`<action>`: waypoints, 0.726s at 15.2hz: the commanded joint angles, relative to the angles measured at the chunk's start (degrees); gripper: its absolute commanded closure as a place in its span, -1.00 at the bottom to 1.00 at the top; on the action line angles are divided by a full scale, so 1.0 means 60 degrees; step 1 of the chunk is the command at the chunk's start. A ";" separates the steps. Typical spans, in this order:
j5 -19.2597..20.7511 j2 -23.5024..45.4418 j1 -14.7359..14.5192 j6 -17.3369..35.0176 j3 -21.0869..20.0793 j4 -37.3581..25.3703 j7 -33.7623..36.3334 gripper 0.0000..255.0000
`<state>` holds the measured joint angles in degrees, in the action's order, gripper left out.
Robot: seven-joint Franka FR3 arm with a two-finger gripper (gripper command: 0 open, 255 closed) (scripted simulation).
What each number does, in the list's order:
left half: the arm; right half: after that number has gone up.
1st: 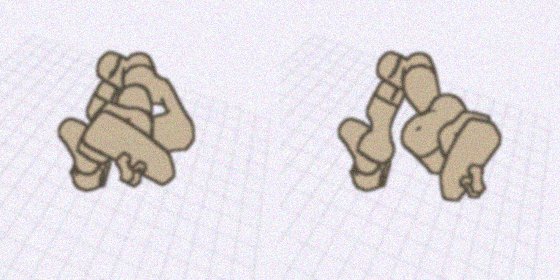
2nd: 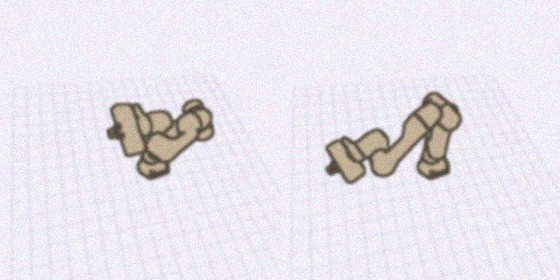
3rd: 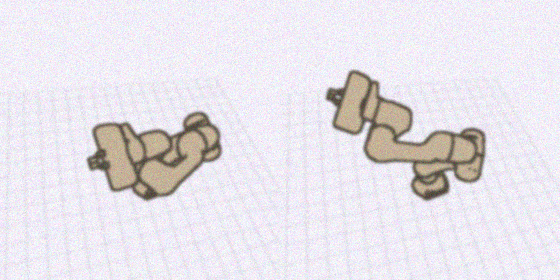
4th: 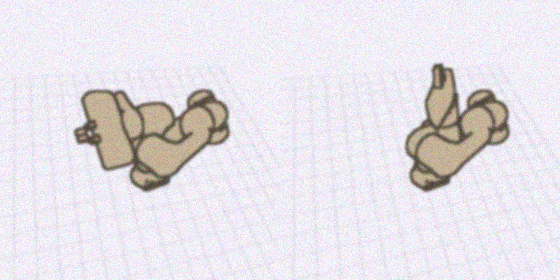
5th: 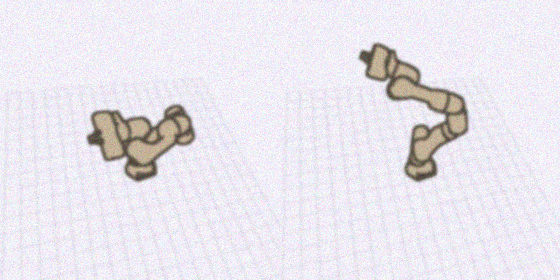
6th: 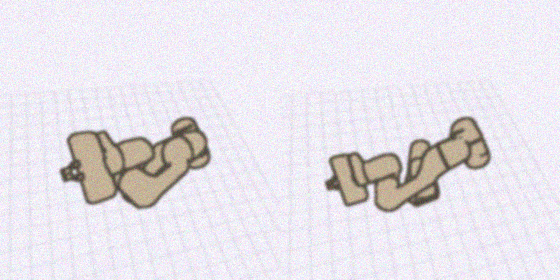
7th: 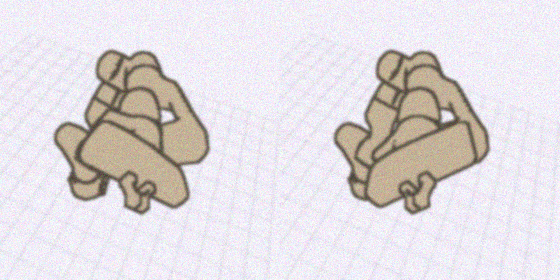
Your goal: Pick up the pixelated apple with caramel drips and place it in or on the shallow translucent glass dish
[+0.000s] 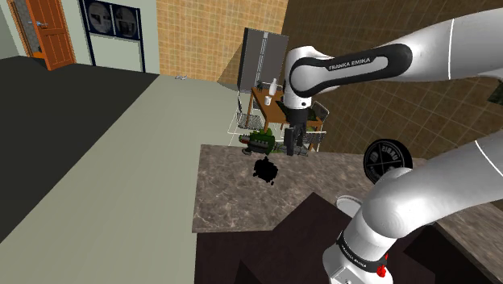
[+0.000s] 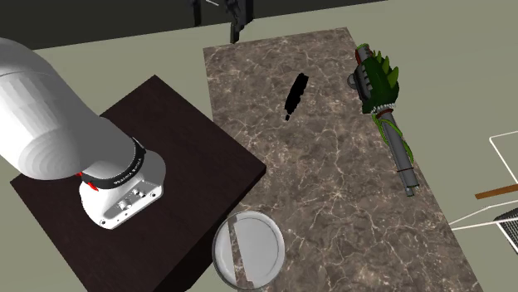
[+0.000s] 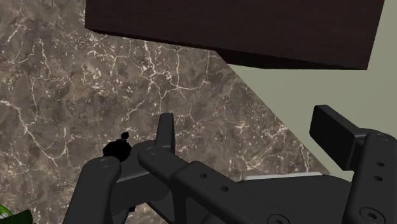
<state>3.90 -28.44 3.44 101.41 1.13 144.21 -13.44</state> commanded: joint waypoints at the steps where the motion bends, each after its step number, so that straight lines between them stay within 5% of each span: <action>1: 0.0145 0.0536 0.0108 0.0694 0.0178 0.0069 -0.0211 -1.00; 11: 0.0383 0.4028 0.0512 0.3547 0.0870 -0.0908 -0.1165 -1.00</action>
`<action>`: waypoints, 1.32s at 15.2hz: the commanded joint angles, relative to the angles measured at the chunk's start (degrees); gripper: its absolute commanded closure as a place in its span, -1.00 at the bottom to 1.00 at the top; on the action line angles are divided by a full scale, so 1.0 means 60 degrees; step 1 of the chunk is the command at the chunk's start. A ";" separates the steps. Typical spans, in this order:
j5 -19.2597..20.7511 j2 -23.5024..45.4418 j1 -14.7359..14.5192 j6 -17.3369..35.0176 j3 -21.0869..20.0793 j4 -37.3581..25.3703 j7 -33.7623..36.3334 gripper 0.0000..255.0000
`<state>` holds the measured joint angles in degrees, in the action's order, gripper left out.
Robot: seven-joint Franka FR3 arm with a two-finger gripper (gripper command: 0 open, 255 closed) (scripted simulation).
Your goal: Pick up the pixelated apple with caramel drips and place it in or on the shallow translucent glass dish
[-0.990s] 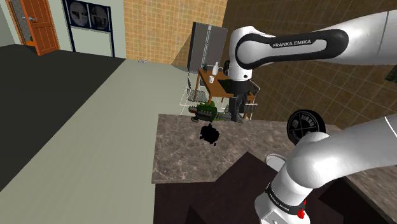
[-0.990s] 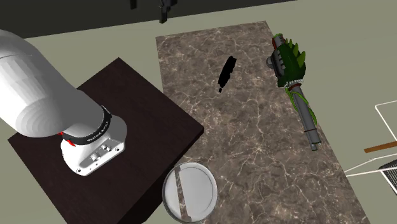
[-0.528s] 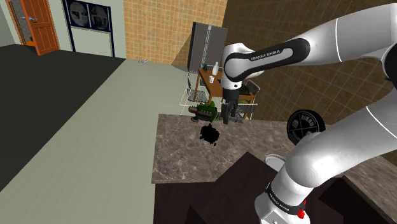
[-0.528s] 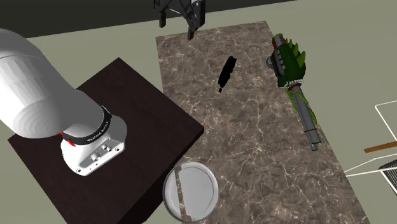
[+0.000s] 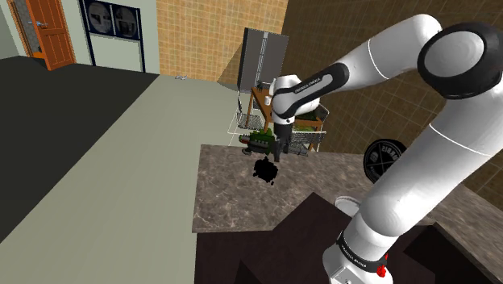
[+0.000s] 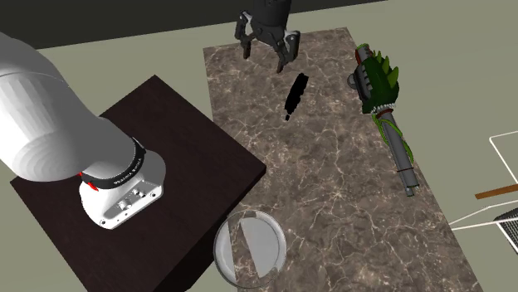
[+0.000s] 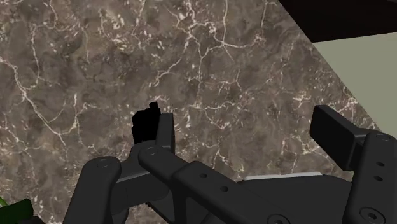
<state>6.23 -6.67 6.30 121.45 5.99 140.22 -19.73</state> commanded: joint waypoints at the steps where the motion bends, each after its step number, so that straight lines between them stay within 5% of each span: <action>1: -0.0025 0.0770 0.0073 0.0437 0.0111 -0.0414 -0.0220 -1.00; 10: -0.0462 0.4111 0.0518 0.1947 0.0301 -0.2518 -0.1196 -1.00; 20: -0.0530 0.4884 0.0616 0.2871 0.0275 -0.2377 -0.1264 -1.00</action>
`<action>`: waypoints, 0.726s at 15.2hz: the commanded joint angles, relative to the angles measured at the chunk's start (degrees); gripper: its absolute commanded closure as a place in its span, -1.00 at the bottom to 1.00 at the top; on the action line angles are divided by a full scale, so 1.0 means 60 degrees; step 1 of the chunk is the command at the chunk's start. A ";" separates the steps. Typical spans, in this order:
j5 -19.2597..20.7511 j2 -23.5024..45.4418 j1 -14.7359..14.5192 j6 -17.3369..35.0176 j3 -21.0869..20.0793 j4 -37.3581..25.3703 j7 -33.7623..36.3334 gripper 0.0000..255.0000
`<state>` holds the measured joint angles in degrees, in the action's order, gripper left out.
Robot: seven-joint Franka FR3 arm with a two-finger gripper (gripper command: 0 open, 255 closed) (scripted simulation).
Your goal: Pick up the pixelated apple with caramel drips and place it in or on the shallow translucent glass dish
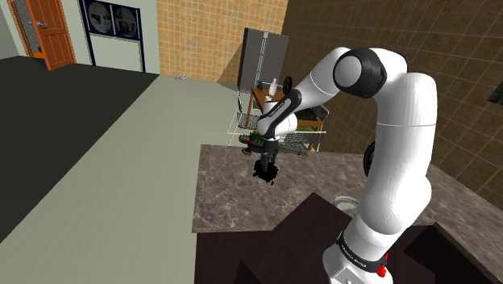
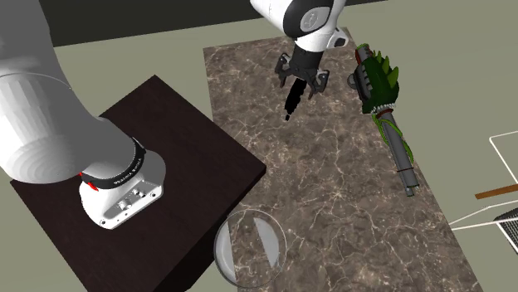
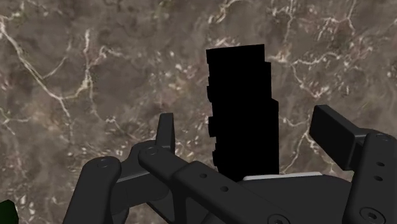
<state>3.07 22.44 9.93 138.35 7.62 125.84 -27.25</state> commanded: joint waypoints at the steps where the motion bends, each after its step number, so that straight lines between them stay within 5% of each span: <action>1: -0.0002 0.0031 0.0010 0.0055 0.0002 0.0018 -0.0011 -1.00; 6: -0.0002 0.0031 0.0010 0.0053 0.0002 0.0017 -0.0011 -1.00; 7: -0.0002 0.0031 0.0010 0.0053 0.0002 0.0017 -0.0011 1.00; 11: -0.0002 0.0033 0.0010 0.0054 0.0002 0.0016 -0.0010 1.00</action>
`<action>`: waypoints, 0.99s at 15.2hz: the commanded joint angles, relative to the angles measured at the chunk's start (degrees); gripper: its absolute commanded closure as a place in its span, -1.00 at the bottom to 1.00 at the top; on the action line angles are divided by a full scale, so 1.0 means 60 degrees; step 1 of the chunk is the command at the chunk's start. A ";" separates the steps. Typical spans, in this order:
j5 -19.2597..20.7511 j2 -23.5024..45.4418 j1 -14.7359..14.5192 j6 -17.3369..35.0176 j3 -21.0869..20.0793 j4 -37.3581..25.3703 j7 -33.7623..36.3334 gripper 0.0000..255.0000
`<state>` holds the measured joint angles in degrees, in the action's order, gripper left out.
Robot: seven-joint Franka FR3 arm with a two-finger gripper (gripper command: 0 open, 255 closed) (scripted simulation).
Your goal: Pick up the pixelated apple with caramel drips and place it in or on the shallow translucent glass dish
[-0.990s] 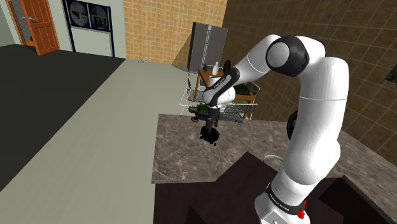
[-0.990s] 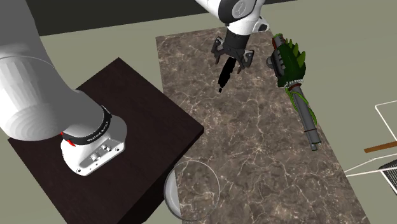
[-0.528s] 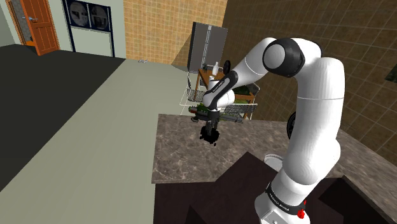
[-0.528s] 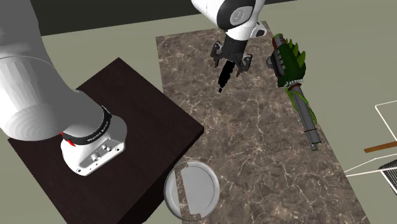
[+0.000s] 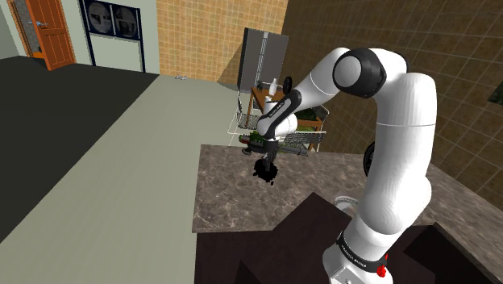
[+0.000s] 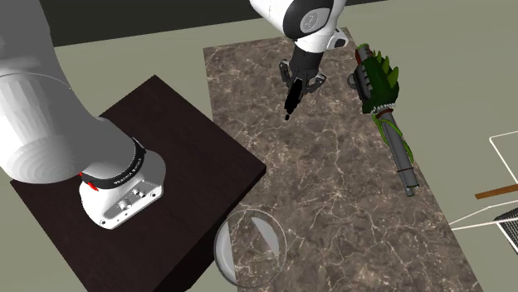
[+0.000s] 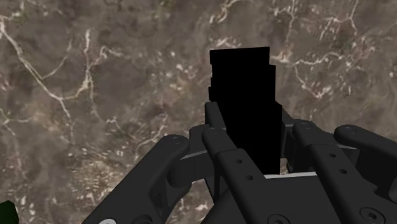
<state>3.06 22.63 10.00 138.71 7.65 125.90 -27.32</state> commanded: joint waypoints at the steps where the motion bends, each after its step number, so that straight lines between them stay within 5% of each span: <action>1: -0.0002 0.0007 -0.0001 -0.0003 -0.0002 0.0005 0.0000 1.00; 15: 0.0109 -0.1073 -0.0062 -0.1085 0.0063 -0.0004 0.0006 1.00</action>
<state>3.67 16.75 9.66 132.96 8.00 126.07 -27.29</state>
